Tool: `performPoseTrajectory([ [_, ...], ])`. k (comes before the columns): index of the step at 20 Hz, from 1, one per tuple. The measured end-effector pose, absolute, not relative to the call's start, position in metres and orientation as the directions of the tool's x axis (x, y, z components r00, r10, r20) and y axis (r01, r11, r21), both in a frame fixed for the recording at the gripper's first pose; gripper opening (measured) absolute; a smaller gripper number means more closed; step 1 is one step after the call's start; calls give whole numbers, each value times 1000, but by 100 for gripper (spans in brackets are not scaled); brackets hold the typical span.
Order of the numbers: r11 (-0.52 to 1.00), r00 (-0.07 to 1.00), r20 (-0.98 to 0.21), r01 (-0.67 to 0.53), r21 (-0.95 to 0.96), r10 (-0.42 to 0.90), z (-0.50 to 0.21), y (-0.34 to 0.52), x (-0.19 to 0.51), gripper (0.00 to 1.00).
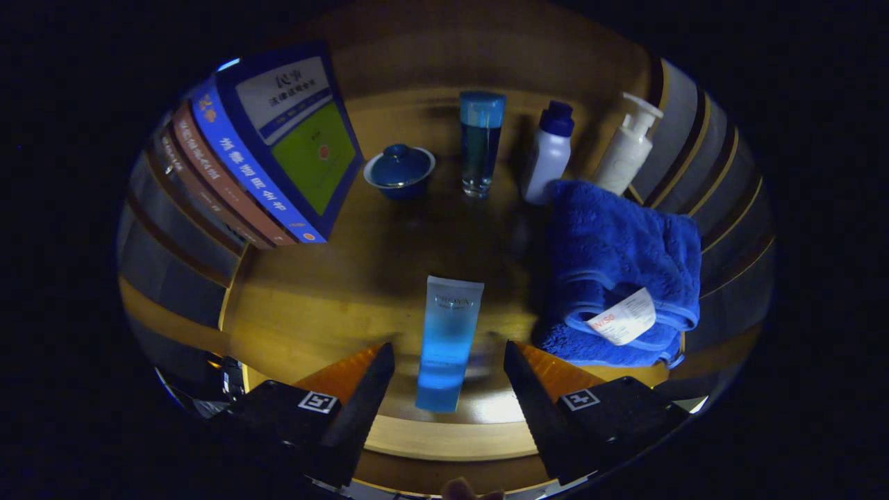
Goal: Pull open the drawer, take out the items inside it, and place them on the countertop above the cabinet.
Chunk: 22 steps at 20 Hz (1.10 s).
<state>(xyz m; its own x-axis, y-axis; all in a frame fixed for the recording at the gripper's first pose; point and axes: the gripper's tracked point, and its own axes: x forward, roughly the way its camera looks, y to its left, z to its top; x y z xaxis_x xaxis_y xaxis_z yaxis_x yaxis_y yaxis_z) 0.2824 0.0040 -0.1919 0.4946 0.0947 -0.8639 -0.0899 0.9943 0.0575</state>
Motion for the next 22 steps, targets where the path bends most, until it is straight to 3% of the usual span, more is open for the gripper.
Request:
performPoseTrajectory([
  [7, 984, 757, -640, -180, -10, 132, -119, 7, 245, 100],
  [12, 989, 899, -413, -144, 42, 148, -67, -3, 188, 100],
  [17, 995, 967, -234, -90, 38, 96, -47, -18, 121, 100],
  [22, 996, 981, -168, -88, 32, 92, -74, -10, 59, 100],
])
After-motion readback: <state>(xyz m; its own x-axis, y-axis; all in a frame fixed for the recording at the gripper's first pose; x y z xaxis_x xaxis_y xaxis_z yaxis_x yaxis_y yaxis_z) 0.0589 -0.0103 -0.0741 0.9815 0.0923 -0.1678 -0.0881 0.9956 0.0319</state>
